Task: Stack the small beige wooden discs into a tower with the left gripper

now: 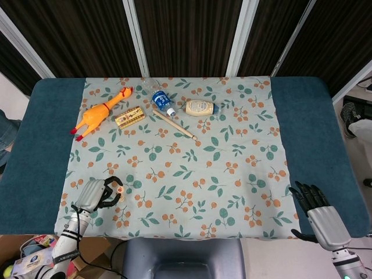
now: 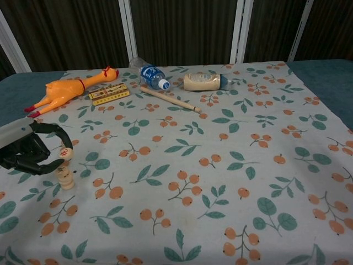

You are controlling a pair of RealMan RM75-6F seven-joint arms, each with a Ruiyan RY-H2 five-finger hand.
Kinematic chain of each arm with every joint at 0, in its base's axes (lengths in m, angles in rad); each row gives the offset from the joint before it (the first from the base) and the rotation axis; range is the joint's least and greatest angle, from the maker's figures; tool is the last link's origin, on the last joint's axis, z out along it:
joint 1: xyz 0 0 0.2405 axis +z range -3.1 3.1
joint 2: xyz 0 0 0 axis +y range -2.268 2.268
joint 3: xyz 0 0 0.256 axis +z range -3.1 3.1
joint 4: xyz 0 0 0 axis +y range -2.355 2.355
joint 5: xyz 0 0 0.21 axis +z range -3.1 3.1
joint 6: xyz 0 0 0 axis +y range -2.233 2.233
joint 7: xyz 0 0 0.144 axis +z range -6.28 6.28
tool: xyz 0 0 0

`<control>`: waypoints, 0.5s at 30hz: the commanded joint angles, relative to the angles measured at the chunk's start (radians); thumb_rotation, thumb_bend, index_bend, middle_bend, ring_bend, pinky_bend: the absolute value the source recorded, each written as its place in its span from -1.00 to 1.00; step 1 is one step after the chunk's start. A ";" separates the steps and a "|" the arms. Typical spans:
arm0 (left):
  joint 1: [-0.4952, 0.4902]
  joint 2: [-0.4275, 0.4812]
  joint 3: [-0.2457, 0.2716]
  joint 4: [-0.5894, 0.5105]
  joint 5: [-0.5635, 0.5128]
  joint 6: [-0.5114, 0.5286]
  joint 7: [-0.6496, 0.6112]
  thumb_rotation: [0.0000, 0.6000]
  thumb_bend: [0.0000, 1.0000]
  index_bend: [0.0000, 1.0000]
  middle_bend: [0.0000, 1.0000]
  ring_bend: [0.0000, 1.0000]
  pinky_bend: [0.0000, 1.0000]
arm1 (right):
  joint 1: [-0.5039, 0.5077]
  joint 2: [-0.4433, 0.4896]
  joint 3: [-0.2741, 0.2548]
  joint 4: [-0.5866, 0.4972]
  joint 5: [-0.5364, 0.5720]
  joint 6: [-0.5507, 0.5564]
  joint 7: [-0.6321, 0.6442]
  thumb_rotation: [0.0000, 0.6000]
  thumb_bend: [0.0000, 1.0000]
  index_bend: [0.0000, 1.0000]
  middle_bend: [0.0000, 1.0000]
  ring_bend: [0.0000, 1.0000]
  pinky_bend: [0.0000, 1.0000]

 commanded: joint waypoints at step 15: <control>0.033 -0.034 0.040 0.078 0.060 0.037 -0.019 1.00 -0.19 0.00 1.00 1.00 1.00 | -0.001 -0.002 0.001 -0.001 0.002 0.000 -0.005 1.00 -0.64 -1.00 -1.00 -1.00 -0.95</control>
